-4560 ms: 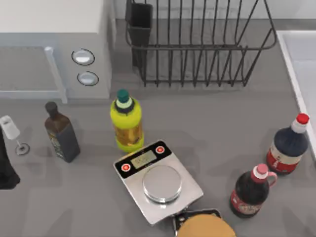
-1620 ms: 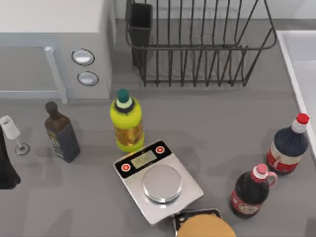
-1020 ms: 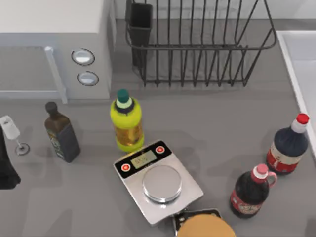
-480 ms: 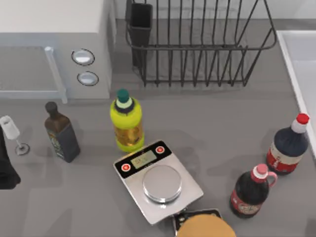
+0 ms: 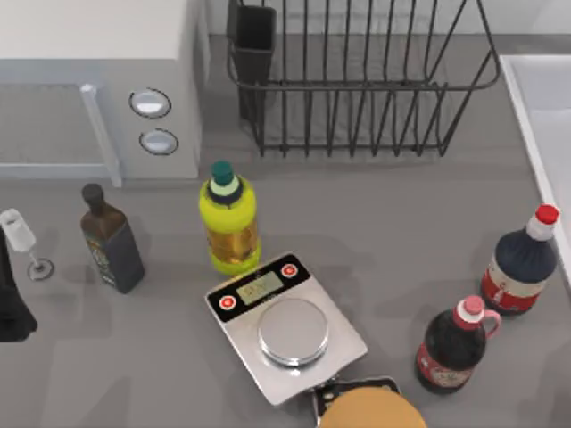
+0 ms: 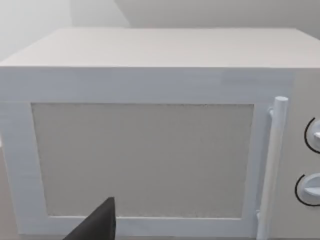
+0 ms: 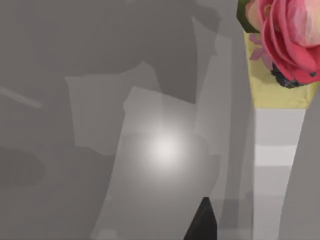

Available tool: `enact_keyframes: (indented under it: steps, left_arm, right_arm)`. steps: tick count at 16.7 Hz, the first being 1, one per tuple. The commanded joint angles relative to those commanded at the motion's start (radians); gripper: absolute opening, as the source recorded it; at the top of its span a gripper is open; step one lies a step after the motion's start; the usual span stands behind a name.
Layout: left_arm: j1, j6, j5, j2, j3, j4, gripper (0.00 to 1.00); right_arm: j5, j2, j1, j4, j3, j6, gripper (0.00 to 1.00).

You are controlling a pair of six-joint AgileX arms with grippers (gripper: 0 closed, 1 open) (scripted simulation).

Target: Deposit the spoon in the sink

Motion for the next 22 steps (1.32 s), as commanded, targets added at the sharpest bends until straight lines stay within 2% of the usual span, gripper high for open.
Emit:
enact_keyframes:
  steps: [5,14,18,22]
  left_arm:
    - [0.0,0.0,0.0,0.0,0.0,0.0,1.0]
    - [0.0,0.0,0.0,0.0,0.0,0.0,1.0]
    - [0.0,0.0,0.0,0.0,0.0,0.0,1.0]
    - [0.0,0.0,0.0,0.0,0.0,0.0,1.0]
  right_arm:
    - [0.001,-0.09,-0.001,-0.216,0.133,0.0,0.0]
    - [0.001,-0.041,0.008,-0.253,0.204,0.013,0.0]
    - [0.005,0.16,0.04,-0.34,0.435,0.048,0.0]
    - [0.008,0.447,0.093,-0.467,0.825,0.1,0.0]
